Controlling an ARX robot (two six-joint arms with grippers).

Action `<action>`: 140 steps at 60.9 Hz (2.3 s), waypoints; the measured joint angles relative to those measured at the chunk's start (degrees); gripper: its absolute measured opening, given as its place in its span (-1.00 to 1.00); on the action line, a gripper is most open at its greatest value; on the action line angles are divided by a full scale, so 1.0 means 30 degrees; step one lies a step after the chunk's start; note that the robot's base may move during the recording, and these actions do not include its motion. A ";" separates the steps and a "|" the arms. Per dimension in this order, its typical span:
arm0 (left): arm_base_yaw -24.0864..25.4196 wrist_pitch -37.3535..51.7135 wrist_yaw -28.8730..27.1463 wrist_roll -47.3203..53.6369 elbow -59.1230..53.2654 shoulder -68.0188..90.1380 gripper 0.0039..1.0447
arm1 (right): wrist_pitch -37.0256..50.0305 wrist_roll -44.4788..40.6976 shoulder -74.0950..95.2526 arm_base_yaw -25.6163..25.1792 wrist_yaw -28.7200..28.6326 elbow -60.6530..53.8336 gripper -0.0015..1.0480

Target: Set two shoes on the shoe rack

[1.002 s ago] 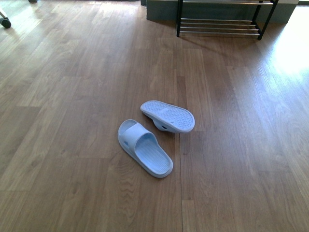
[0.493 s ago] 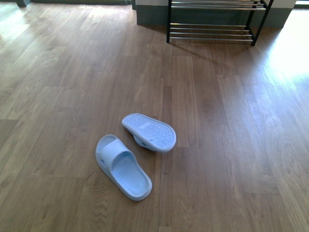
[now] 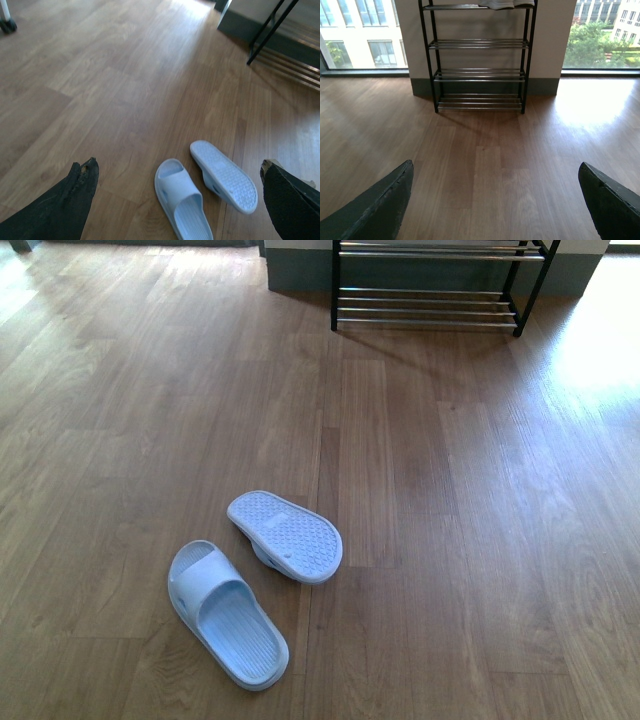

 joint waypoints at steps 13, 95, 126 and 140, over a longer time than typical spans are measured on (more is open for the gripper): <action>-0.0648 0.2266 0.0415 -0.1355 0.1719 0.9566 0.83 | 0.0000 0.0000 0.0000 0.0000 -0.0007 0.0000 0.82; -0.4291 0.5581 -0.3111 0.2091 2.0422 3.8497 0.83 | 0.0000 0.0000 0.0000 0.0000 -0.0007 0.0000 0.82; -0.3861 0.7796 -0.5632 0.5231 2.1019 4.0202 0.08 | 0.0000 0.0000 0.0000 0.0000 -0.0007 0.0000 0.82; -0.3606 0.7227 -0.5574 0.5238 2.1143 4.0275 -0.61 | 0.0000 0.0000 0.0000 0.0000 -0.0007 0.0000 0.82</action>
